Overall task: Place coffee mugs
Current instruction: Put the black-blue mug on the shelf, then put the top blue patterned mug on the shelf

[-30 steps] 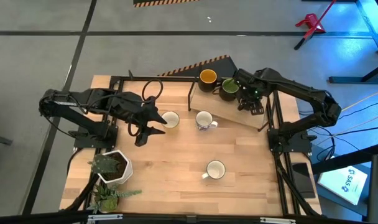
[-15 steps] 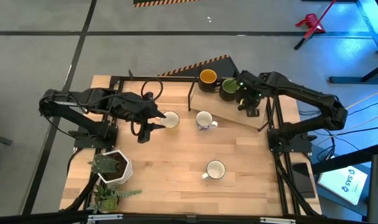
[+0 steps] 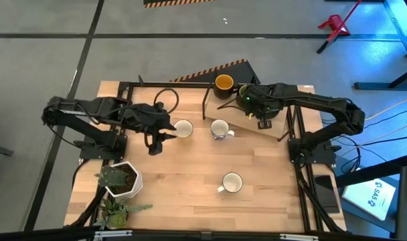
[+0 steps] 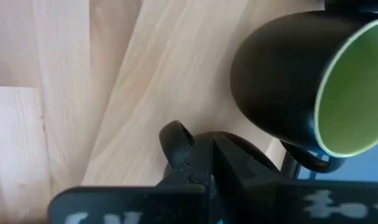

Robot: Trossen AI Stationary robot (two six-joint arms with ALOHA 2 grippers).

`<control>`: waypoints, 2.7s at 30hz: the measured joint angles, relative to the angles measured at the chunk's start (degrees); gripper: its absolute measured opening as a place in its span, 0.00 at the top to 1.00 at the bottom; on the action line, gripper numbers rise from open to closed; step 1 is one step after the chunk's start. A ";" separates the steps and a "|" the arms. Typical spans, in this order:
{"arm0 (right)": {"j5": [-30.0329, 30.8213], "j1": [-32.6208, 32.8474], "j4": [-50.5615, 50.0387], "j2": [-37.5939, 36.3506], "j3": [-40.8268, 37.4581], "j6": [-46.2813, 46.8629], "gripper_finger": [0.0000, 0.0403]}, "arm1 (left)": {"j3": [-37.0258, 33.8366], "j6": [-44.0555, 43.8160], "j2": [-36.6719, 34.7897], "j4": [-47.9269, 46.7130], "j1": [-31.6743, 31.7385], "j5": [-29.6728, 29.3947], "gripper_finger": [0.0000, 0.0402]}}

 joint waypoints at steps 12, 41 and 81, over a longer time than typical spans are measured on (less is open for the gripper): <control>-0.41 0.10 -4.11 0.19 -2.71 3.63 1.00 | -6.96 -1.87 -0.22 0.23 -0.02 1.28 0.99; 3.23 3.02 -9.58 -5.64 -4.26 10.15 1.00 | -7.61 -1.59 -0.24 1.95 -0.02 0.58 1.00; 0.81 25.89 9.29 -8.96 -4.47 23.01 0.62 | -4.98 6.31 -7.67 30.85 0.63 11.63 0.53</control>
